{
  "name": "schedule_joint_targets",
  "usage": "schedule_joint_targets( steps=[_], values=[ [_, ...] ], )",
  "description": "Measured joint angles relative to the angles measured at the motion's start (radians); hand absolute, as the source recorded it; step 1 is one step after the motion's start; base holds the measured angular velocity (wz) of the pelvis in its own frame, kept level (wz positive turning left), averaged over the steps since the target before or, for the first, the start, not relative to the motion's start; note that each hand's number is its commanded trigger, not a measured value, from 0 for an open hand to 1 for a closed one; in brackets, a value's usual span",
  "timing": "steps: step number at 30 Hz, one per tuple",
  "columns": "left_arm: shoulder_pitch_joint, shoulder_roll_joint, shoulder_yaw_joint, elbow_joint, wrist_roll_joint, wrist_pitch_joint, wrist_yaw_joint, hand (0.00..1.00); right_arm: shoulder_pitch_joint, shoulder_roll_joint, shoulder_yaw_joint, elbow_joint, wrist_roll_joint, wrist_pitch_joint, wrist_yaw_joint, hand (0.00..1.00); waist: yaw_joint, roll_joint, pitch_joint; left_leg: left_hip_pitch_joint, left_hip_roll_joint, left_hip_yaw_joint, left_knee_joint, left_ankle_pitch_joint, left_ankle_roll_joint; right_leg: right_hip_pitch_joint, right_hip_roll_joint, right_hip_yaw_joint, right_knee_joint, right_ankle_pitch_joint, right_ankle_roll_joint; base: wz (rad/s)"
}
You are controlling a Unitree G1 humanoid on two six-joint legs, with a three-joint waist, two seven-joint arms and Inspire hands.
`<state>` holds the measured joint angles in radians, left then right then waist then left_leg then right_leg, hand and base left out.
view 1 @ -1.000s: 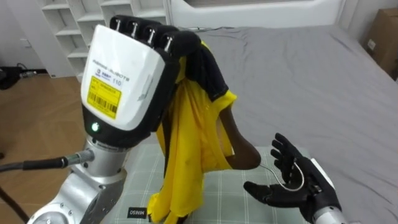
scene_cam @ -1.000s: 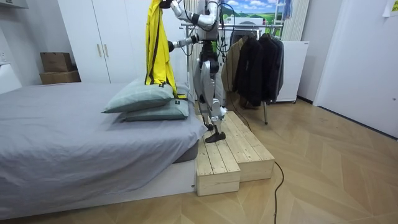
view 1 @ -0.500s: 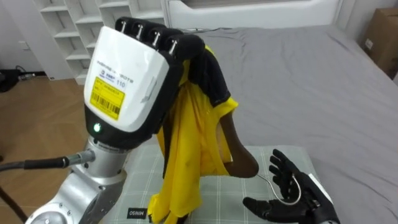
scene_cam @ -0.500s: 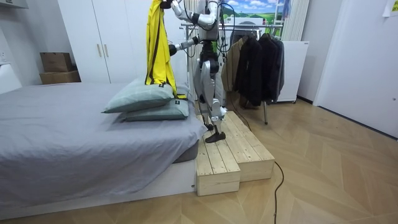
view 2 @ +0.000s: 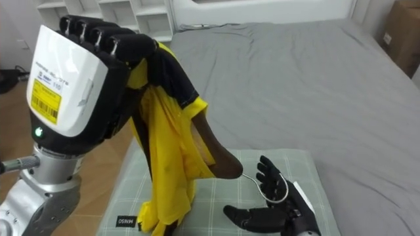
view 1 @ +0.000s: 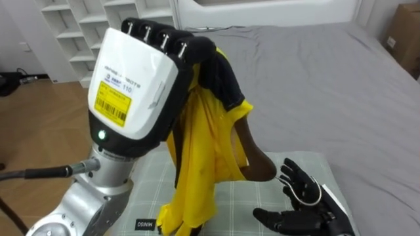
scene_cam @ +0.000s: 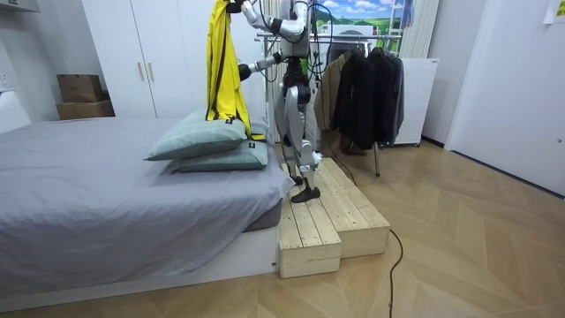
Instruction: Hang clothes
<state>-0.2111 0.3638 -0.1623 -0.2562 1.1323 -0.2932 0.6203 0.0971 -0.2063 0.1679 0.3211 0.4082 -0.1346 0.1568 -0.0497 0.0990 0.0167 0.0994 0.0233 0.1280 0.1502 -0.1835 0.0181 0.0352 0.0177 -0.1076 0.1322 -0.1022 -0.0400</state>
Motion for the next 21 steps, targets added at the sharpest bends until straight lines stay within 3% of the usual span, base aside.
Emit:
schedule_joint_targets(
  steps=[11,21],
  values=[
    [0.0,-0.009,-0.078,0.022,0.0,0.003,-0.007,1.0,-0.039,0.033,0.111,0.064,0.024,0.0,0.004,0.0,0.003,0.012,0.005,-0.003,-0.002,-0.007,0.0,0.0,0.0,-0.001,-0.001,-0.007,0.0,0.0,0.0,0.01],
    [0.0,-0.04,-0.085,0.022,0.0,0.003,-0.013,1.0,-0.098,0.038,0.197,0.067,0.022,0.0,-0.007,0.0,0.021,0.013,0.004,-0.004,-0.002,-0.01,0.0,0.0,0.0,-0.002,0.0,-0.007,0.001,0.0,0.0,0.0]
  ],
)
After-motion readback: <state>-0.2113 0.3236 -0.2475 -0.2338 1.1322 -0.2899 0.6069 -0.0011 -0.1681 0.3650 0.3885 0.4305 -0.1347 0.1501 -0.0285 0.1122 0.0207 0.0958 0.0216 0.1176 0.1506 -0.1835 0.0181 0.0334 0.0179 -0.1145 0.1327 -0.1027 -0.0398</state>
